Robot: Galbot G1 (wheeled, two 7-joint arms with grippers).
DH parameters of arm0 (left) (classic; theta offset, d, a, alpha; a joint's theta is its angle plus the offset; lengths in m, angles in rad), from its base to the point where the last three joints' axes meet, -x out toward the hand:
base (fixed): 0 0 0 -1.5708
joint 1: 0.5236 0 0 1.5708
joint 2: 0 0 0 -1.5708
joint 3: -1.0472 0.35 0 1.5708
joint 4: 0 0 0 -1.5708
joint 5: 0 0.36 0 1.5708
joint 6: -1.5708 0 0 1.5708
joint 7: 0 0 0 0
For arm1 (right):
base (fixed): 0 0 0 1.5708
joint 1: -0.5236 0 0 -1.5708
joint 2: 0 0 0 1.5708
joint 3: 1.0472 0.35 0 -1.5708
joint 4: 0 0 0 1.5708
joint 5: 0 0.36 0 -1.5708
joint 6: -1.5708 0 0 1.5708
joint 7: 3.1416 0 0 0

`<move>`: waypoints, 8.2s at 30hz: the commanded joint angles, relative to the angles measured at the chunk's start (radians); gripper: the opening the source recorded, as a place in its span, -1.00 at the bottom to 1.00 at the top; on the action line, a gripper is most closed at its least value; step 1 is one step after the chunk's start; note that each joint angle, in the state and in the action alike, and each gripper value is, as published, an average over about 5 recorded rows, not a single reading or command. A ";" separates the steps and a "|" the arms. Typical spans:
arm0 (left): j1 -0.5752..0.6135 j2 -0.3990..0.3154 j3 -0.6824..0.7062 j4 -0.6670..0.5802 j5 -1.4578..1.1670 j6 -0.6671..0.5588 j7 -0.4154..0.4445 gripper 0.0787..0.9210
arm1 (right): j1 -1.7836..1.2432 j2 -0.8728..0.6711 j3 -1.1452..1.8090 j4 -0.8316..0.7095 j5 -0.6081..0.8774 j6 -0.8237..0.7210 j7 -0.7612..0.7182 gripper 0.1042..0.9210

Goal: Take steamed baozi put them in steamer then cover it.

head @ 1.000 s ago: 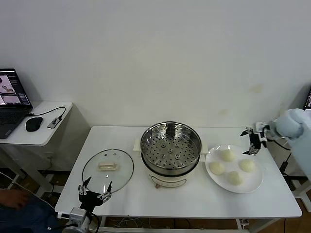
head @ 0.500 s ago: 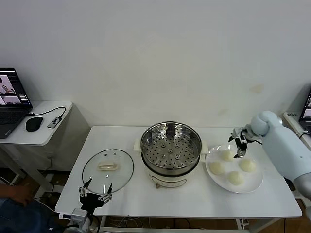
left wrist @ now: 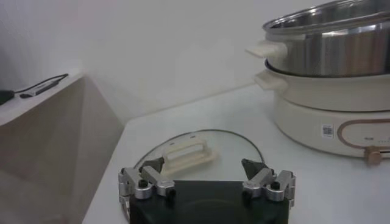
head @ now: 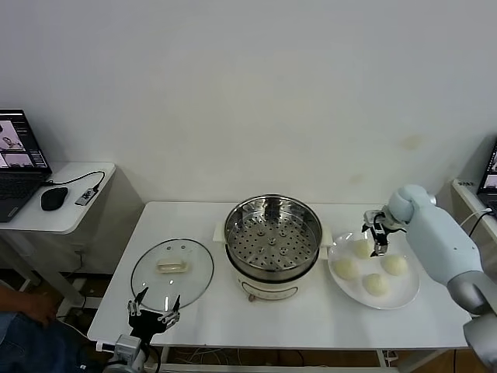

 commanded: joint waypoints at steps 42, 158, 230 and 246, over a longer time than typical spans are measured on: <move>-0.005 -0.004 0.011 0.013 0.004 -0.004 -0.002 0.77 | 0.012 -0.048 -0.010 0.033 0.110 -0.027 -0.015 0.15; 0.053 -0.049 -0.004 -0.058 0.047 0.009 -0.006 0.77 | 0.528 -0.048 -0.620 0.552 0.722 -0.057 -0.077 0.76; 0.022 -0.038 0.012 0.011 0.010 0.033 0.011 0.77 | -0.002 -0.182 -0.357 0.351 0.439 -0.251 -0.007 0.76; 0.019 -0.039 0.012 0.021 0.011 0.032 0.010 0.77 | -0.016 -0.154 -0.353 0.315 0.439 -0.242 0.007 0.76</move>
